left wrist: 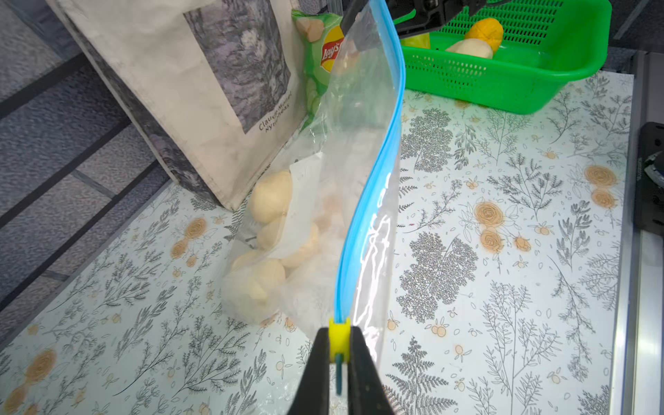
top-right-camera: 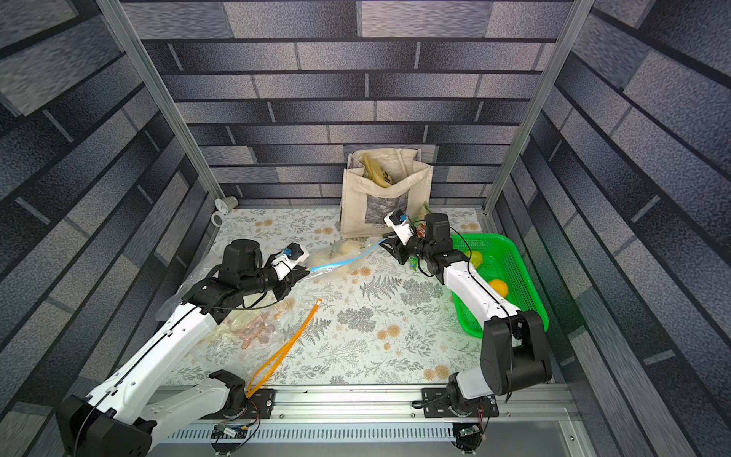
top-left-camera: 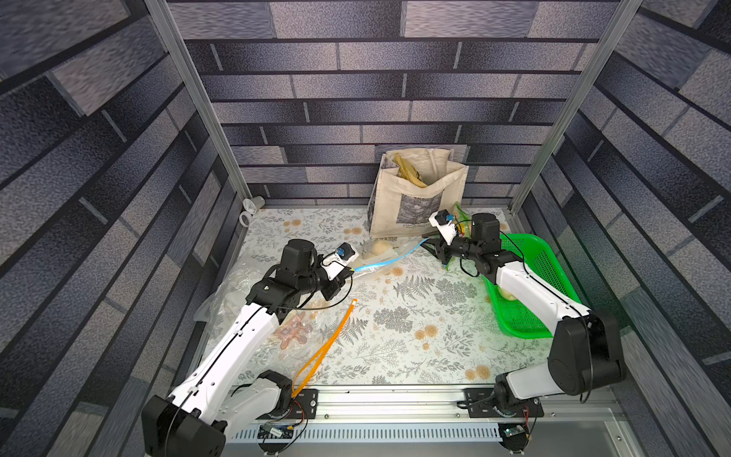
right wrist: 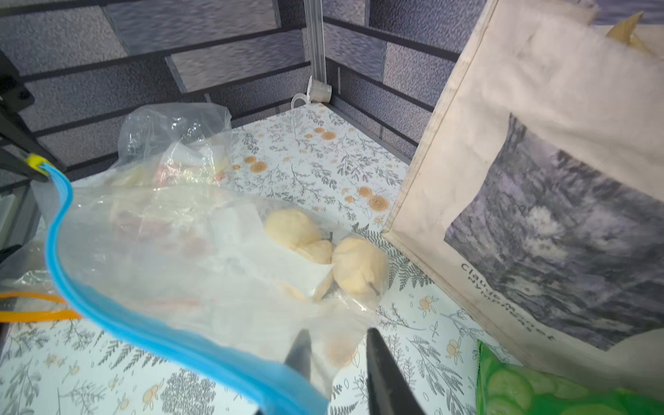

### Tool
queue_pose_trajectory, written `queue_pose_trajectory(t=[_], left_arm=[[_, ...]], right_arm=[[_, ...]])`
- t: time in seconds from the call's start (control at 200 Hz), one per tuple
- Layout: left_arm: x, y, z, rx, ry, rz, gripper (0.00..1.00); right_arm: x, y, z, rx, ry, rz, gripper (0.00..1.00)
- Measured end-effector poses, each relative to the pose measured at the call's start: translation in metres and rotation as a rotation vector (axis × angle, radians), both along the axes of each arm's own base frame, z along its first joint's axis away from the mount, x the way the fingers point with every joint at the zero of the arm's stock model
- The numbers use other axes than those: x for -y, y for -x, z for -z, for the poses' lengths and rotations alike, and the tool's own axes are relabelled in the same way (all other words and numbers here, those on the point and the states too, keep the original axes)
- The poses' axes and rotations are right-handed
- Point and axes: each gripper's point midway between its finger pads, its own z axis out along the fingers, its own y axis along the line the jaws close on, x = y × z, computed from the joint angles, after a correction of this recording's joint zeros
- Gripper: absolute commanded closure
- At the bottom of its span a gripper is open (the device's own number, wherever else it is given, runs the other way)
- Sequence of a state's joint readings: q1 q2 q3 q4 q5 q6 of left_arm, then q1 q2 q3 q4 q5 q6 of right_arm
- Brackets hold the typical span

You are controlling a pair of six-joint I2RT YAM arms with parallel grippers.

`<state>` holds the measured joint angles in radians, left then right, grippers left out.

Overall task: Open the zip-top bag and take out the pear
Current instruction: Place the zipper food storage bag at the center of the board.

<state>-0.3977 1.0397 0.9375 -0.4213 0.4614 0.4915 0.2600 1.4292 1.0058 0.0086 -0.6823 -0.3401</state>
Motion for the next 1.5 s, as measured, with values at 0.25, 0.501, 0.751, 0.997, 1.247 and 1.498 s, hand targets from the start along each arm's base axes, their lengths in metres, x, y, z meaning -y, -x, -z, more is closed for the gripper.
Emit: queue_pose_trajectory(t=[0.25,0.501,0.751,0.997,1.247,1.498], left_arm=[[0.013,0.01,-0.002,0.013,-0.001,0.057,1.0],[0.036,0.026,0.006,0.015,-0.004,0.188,1.0],[0.069,0.087,0.025,0.078,-0.02,0.475,1.0],[0.084,0.121,0.054,0.34,-0.212,0.628,1.0],[0.087,0.108,0.08,0.429,-0.397,0.645,0.96],[0.09,0.108,0.09,0.46,-0.457,0.667,0.95]], right_arm=[[0.016,0.059,-0.043,0.019,-0.03,0.015,0.45],[0.042,0.106,-0.044,-0.085,-0.075,0.16,0.44],[0.047,0.139,-0.007,-0.148,-0.06,0.138,0.47],[0.04,0.161,0.017,0.086,0.089,-0.038,0.4],[0.036,0.158,0.021,0.258,0.272,-0.177,0.41],[0.021,0.181,0.028,0.374,0.339,-0.348,0.38]])
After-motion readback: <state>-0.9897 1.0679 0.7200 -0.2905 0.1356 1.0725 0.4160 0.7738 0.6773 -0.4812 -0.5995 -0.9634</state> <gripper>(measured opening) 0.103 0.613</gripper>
